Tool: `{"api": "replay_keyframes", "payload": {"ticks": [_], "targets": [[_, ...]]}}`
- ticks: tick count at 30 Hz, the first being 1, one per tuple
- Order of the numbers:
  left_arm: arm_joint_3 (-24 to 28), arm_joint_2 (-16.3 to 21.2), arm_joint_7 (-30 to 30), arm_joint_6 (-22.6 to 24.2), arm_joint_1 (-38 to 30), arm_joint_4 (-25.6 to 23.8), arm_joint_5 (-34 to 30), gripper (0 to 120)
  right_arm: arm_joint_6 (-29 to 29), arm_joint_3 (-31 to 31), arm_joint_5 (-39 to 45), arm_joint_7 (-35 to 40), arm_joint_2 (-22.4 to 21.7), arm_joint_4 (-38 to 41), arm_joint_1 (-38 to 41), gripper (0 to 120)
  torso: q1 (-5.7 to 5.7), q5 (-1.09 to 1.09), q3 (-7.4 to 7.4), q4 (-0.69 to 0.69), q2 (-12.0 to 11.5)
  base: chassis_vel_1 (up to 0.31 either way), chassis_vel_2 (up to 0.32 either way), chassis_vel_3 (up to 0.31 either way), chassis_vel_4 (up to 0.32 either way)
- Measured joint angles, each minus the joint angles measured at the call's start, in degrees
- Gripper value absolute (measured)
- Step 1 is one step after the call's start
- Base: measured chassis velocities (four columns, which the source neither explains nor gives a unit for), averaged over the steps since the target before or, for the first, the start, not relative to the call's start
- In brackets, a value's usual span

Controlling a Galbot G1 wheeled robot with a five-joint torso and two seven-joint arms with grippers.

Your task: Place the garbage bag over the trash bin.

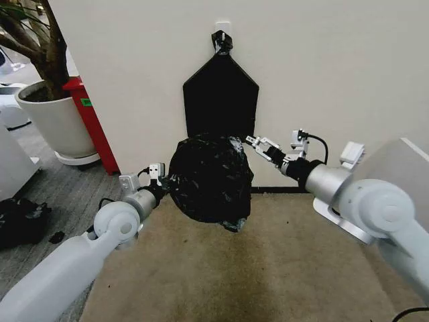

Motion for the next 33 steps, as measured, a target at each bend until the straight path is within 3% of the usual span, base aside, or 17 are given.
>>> {"api": "replay_keyframes", "payload": {"ticks": [7,28,30,33], "targets": [[0.03,0.32,0.62,-0.21,0.23,-0.59,0.57,0,-0.01,-1.21,-2.74,0.04,1.34,-0.62,-0.27,94,0.0,0.0,0.0,-0.01,0.0,0.0,0.0,0.0,0.0],[1.19,-0.44,0.56,-0.02,-0.94,0.35,1.4,0,0.9,-2.63,-4.15,2.04,2.37,-0.43,0.47,18,0.0,0.0,0.0,-0.01,0.0,0.0,0.0,0.0,0.0],[1.21,-0.48,0.56,-0.02,-1.05,0.41,1.4,0,0.89,-2.71,-4.24,2.04,2.37,-0.43,0.42,16,0.0,0.0,0.0,-0.01,0.0,0.0,0.0,0.0,0.0],[1.3,-0.61,0.56,-0.02,-1.34,0.69,1.4,0,0.88,-2.99,-4.45,2.04,2.53,-0.39,0.29,1,0.0,0.0,0.0,-0.01,0.0,0.0,0.0,0.0,0.0]]}}
